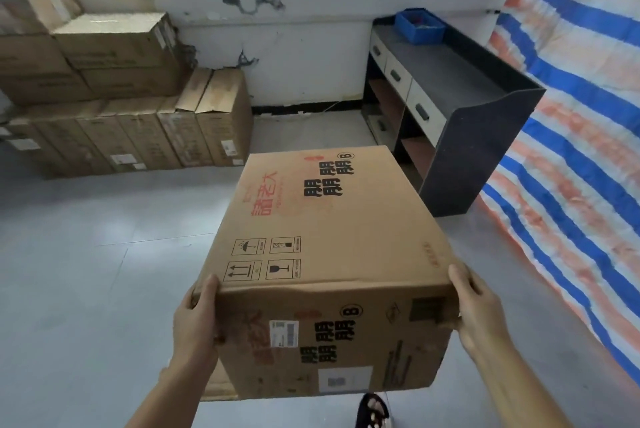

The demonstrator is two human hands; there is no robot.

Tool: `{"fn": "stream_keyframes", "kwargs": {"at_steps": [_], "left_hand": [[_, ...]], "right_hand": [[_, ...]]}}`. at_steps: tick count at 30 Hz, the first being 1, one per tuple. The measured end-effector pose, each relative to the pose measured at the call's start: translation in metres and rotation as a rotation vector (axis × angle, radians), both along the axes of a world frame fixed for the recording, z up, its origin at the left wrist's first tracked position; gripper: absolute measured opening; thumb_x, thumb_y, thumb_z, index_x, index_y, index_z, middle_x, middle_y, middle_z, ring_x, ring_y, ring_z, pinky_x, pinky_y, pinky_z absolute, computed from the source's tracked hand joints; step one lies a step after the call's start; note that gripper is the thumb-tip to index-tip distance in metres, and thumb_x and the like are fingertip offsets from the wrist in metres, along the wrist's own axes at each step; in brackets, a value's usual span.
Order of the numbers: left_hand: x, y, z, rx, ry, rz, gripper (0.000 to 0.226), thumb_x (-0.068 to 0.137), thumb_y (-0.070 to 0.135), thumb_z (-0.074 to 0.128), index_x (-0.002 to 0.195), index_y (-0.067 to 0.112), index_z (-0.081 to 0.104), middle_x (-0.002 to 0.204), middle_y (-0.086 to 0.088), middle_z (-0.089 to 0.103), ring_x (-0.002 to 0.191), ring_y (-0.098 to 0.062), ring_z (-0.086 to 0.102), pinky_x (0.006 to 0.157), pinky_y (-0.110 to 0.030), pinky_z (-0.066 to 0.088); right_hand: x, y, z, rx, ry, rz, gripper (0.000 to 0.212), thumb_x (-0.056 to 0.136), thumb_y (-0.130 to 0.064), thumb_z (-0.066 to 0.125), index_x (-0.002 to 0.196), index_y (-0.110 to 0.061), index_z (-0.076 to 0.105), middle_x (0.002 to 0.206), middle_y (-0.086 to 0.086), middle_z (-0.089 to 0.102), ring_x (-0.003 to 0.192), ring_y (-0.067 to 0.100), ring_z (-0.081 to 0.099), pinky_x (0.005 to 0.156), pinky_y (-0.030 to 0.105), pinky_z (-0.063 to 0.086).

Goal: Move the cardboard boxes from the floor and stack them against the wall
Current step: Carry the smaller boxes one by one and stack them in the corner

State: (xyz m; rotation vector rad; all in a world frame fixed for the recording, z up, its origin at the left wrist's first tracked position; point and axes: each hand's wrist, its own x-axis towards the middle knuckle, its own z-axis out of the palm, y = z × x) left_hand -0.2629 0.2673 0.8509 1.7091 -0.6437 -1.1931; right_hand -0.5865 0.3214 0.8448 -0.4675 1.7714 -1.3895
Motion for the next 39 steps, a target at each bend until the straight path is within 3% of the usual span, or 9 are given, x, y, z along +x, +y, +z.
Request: {"fn": "stream_keyframes", "kwargs": {"at_steps": [6, 10, 13, 16, 18, 24, 28, 32, 39], "left_hand": [[-0.034, -0.102, -0.018, 0.021, -0.007, 0.091, 0.038, 0.095, 0.040, 0.048, 0.123, 0.015, 0.052, 0.115, -0.009, 0.053, 0.105, -0.029, 0.047, 0.079, -0.050, 0.046], [-0.064, -0.183, -0.019, 0.010, -0.015, 0.133, 0.041, 0.095, 0.038, 0.049, 0.123, 0.010, 0.055, 0.114, -0.014, 0.056, 0.096, -0.029, 0.048, 0.069, -0.042, 0.042], [-0.081, -0.245, -0.012, 0.010, -0.043, 0.138, 0.038, 0.094, 0.040, 0.049, 0.119, 0.012, 0.056, 0.110, -0.013, 0.057, 0.097, -0.029, 0.049, 0.088, -0.059, 0.045], [-0.093, -0.305, -0.006, -0.018, -0.055, 0.152, 0.026, 0.094, 0.039, 0.049, 0.106, 0.018, 0.058, 0.103, -0.010, 0.058, 0.097, -0.028, 0.051, 0.093, -0.058, 0.044], [-0.098, -0.347, -0.004, -0.036, -0.054, 0.151, 0.020, 0.094, 0.040, 0.048, 0.099, 0.023, 0.058, 0.097, -0.004, 0.058, 0.097, -0.028, 0.051, 0.090, -0.056, 0.045], [-0.092, -0.494, -0.016, -0.090, -0.021, 0.134, 0.022, 0.094, 0.041, 0.048, 0.105, 0.024, 0.058, 0.098, -0.003, 0.059, 0.097, -0.026, 0.053, 0.076, -0.044, 0.046], [-0.072, -0.606, -0.012, -0.116, -0.025, 0.103, 0.028, 0.092, 0.044, 0.051, 0.104, 0.021, 0.060, 0.096, -0.005, 0.062, 0.091, -0.029, 0.056, 0.079, -0.053, 0.048], [-0.057, -0.707, 0.003, -0.153, 0.007, 0.085, 0.036, 0.090, 0.044, 0.053, 0.115, 0.020, 0.061, 0.102, -0.004, 0.065, 0.099, -0.026, 0.059, 0.086, -0.051, 0.049], [-0.061, -0.851, 0.023, -0.243, 0.054, 0.044, 0.027, 0.092, 0.037, 0.053, 0.111, 0.020, 0.063, 0.101, -0.004, 0.065, 0.096, -0.021, 0.060, 0.075, -0.036, 0.049]], "right_hand": [[-0.041, -0.132, -0.017, 0.032, 0.039, 0.029, 0.027, 0.095, -0.037, 0.050, 0.118, -0.025, 0.057, 0.096, -0.007, 0.060, 0.096, 0.020, 0.057, 0.088, 0.044, 0.051], [-0.078, -0.228, -0.021, 0.056, -0.008, 0.054, 0.035, 0.095, -0.035, 0.052, 0.124, -0.019, 0.058, 0.113, 0.003, 0.063, 0.102, 0.024, 0.058, 0.095, 0.048, 0.049], [-0.098, -0.296, -0.016, 0.064, -0.058, 0.070, 0.033, 0.095, -0.033, 0.052, 0.125, -0.020, 0.058, 0.114, 0.003, 0.063, 0.104, 0.026, 0.058, 0.095, 0.053, 0.048], [-0.111, -0.360, -0.012, 0.044, -0.062, 0.096, 0.034, 0.096, -0.034, 0.051, 0.126, -0.021, 0.058, 0.117, 0.002, 0.063, 0.105, 0.026, 0.059, 0.094, 0.054, 0.048], [-0.117, -0.403, -0.011, 0.016, -0.060, 0.082, 0.034, 0.096, -0.032, 0.051, 0.127, -0.020, 0.057, 0.117, 0.003, 0.063, 0.106, 0.027, 0.059, 0.095, 0.053, 0.047], [-0.115, -0.545, -0.013, -0.039, 0.011, 0.088, 0.040, 0.091, -0.042, 0.056, 0.125, -0.022, 0.060, 0.122, 0.001, 0.062, 0.113, 0.028, 0.057, 0.101, 0.050, 0.044], [-0.108, -0.647, -0.017, -0.034, 0.018, 0.059, 0.091, 0.048, -0.082, 0.064, 0.122, -0.029, 0.060, 0.121, -0.004, 0.063, 0.113, 0.026, 0.057, 0.100, 0.053, 0.044], [-0.084, -0.734, 0.015, -0.086, -0.021, -0.002, 0.045, 0.090, -0.043, 0.058, 0.129, -0.021, 0.057, 0.127, 0.005, 0.060, 0.113, 0.031, 0.057, 0.100, 0.055, 0.044], [-0.077, -0.860, 0.032, -0.159, -0.042, -0.068, 0.039, 0.097, -0.027, 0.050, 0.134, -0.014, 0.052, 0.117, 0.008, 0.060, 0.108, 0.030, 0.058, 0.099, 0.049, 0.043]]}}
